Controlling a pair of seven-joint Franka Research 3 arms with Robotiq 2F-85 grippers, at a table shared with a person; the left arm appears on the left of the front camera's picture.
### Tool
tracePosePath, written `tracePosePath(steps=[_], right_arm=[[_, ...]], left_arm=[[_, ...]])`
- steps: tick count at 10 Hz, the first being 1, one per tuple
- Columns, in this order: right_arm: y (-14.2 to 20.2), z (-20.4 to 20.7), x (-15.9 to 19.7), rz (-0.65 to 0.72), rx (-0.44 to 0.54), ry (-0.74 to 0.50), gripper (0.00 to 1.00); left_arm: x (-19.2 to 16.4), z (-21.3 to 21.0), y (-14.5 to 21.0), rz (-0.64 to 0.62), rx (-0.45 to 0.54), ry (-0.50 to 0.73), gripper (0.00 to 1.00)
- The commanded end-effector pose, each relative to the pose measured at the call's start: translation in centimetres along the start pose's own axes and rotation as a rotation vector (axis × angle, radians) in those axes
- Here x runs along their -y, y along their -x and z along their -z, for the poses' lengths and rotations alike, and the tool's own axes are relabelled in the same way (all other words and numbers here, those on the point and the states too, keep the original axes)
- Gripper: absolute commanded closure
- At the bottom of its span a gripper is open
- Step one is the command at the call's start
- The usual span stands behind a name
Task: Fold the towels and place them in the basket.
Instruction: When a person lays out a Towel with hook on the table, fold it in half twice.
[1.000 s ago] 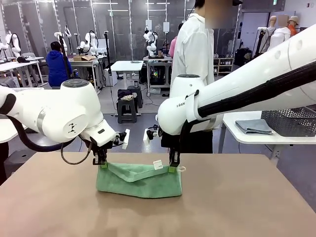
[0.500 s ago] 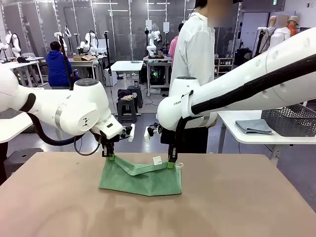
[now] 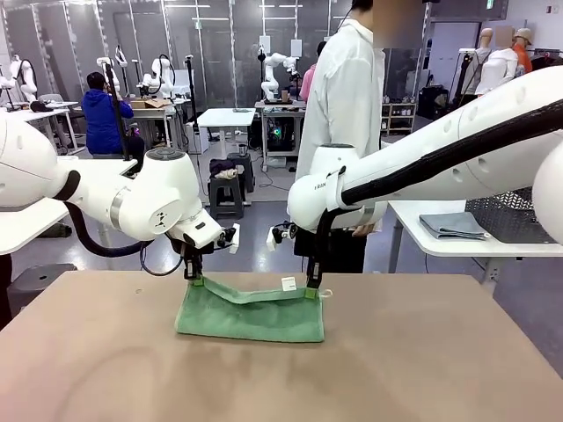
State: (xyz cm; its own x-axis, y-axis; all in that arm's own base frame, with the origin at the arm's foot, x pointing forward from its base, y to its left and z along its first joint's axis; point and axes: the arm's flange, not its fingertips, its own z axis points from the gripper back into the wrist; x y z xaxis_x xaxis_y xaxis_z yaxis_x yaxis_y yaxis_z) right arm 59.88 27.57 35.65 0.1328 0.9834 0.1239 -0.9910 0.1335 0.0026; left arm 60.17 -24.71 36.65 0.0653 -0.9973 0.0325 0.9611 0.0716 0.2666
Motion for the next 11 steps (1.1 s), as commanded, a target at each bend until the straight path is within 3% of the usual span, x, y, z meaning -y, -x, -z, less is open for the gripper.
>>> tracePosePath(steps=[1, 11], right_arm=[[0.2, 0.4, 1.9, 0.031, -0.020, 0.007, 0.96], [1.3, 2.9, 3.8, 0.107, -0.028, -0.016, 0.96]], left_arm=[[-1.4, 0.8, -0.3, -0.018, -0.016, 0.006, 0.96], [-2.1, 3.4, 0.5, -0.055, -0.019, 0.037, 0.96]])
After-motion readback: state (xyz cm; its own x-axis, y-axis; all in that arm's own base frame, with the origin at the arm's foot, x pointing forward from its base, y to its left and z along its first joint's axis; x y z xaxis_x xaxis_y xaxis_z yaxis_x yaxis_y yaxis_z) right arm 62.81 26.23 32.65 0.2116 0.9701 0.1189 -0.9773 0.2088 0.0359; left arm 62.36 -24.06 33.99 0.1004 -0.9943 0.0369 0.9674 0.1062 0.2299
